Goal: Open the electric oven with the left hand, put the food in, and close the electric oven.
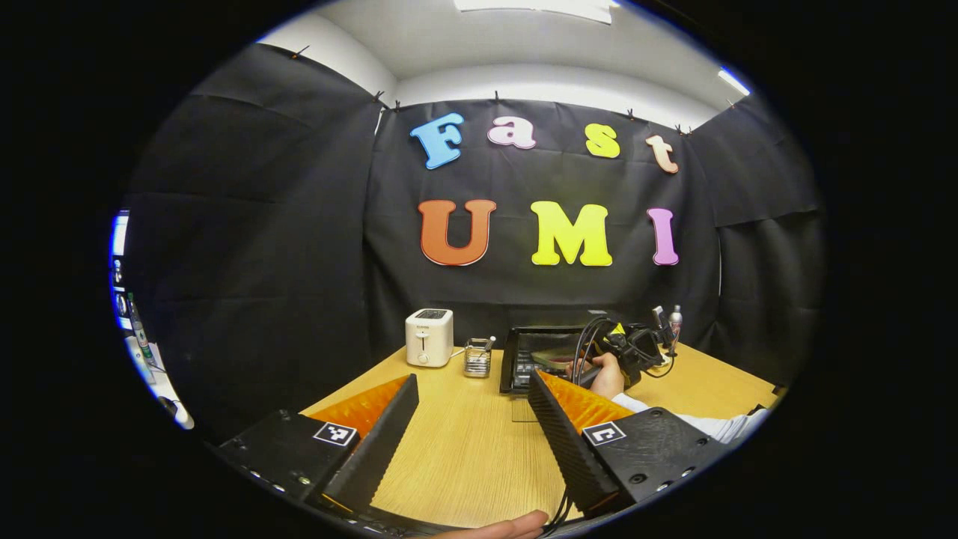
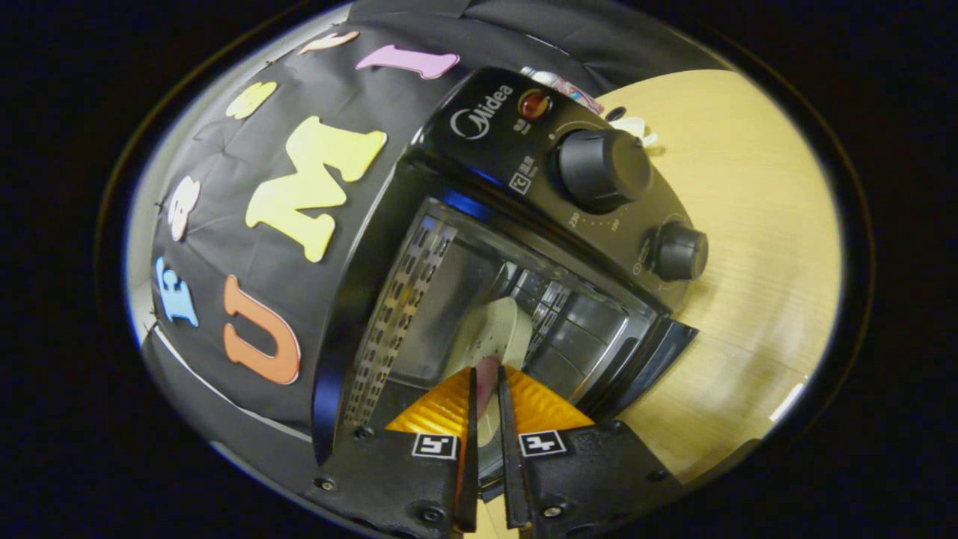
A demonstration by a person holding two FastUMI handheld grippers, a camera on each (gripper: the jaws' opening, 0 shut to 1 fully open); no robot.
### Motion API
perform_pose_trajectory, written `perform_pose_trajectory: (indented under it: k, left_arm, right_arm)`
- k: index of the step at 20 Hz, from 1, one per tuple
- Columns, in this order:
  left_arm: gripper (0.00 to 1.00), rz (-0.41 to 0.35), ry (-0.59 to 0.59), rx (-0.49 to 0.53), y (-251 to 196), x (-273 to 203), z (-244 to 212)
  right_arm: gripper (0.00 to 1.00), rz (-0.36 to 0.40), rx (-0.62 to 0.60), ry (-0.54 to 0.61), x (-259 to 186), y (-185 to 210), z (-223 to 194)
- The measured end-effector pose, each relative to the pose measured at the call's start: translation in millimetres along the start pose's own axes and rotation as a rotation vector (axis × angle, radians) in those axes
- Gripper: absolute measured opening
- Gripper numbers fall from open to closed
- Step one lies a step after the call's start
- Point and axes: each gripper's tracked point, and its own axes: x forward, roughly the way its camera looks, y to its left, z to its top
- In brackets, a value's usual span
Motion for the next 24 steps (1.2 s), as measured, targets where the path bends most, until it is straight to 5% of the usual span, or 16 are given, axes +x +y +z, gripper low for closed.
perform_pose_trajectory:
  k: [7, 13, 14, 18, 24]
  left_arm:
    - [0.93, 0.007, 0.007, -0.001, -3.4, 1.4, -1.7]
    - [0.93, 0.04, 0.053, -0.017, -1.4, -0.9, -7.1]
    - [0.93, 0.044, 0.057, -0.016, -0.8, 0.1, -7.8]
    - [0.93, 0.063, 0.098, -0.012, -0.1, 10.2, -19.9]
    - [0.93, 0.047, 0.187, -0.021, -21.7, 33.9, -46.2]
  right_arm:
    - [0.67, 0.048, -0.158, -0.055, -49.9, 4.7, 8.3]
    - [0.96, 0.161, -0.465, -0.197, -117.3, 31.3, 29.3]
    - [0.9, 0.175, -0.524, -0.222, -131.5, 35.8, 33.5]
    - [0.99, 0.245, -0.688, -0.301, -187.0, 58.8, 54.1]
    - [0.96, 0.34, -1.022, -0.324, -261.9, 94.9, 55.8]
